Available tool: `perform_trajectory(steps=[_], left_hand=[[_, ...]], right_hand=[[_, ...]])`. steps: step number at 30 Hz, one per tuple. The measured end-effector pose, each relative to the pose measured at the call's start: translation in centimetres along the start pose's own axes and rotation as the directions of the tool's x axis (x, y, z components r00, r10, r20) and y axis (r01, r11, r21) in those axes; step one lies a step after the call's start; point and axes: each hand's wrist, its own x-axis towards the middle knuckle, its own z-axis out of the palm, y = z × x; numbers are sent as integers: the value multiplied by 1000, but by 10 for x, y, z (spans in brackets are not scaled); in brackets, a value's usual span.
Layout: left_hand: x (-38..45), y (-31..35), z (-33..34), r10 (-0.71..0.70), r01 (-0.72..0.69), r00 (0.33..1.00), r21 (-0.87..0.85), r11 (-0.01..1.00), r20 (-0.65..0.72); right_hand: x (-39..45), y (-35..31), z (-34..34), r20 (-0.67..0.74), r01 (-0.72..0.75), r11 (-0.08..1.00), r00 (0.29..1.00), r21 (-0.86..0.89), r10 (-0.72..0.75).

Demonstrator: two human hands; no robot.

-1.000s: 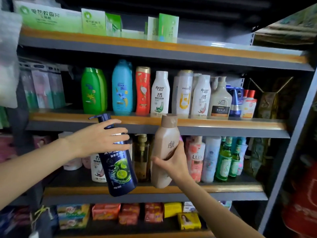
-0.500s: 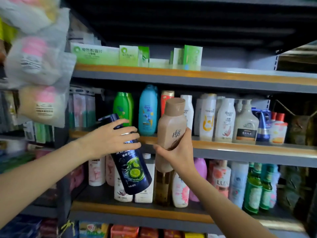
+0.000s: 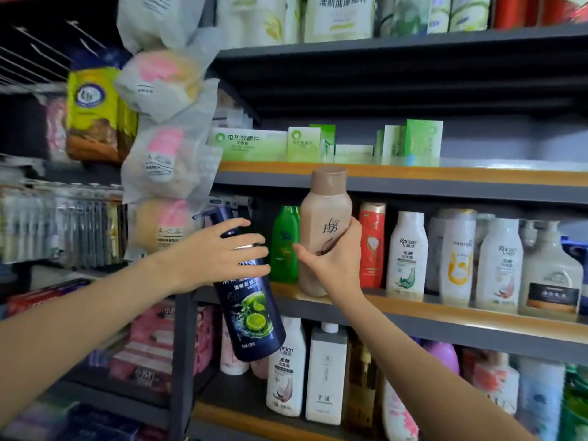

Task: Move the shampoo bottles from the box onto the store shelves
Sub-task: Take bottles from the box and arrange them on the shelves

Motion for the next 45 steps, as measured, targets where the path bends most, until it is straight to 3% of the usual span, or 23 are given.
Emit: perform_trajectory(steps=[7, 15, 19, 24, 30, 38, 45], left_hand=[[-2, 2, 4, 9, -9, 1000, -29, 1000, 3], [2, 4, 8, -1, 2, 1000, -61, 998, 14], [3, 3, 10, 21, -20, 1000, -57, 998, 20], [5, 1, 12, 22, -19, 999, -56, 998, 41], [3, 4, 11, 24, -20, 998, -75, 997, 55], [3, 23, 24, 60, -60, 998, -59, 996, -2], [19, 31, 32, 44, -47, 998, -79, 996, -32]], right_hand=[[27, 2, 2, -27, 70, 990, 997, -121, -74], [20, 47, -15, -72, -87, 960, 995, -267, 70], [19, 50, -19, -74, -88, 950, 995, -299, 68], [17, 43, -4, -70, -79, 954, 996, -290, 61], [14, 47, 1, -74, -38, 994, 997, -103, 31], [9, -1, -31, 13, 188, 975, 982, -117, -188], [-19, -16, -51, 177, 170, 980, 973, -100, -151]])
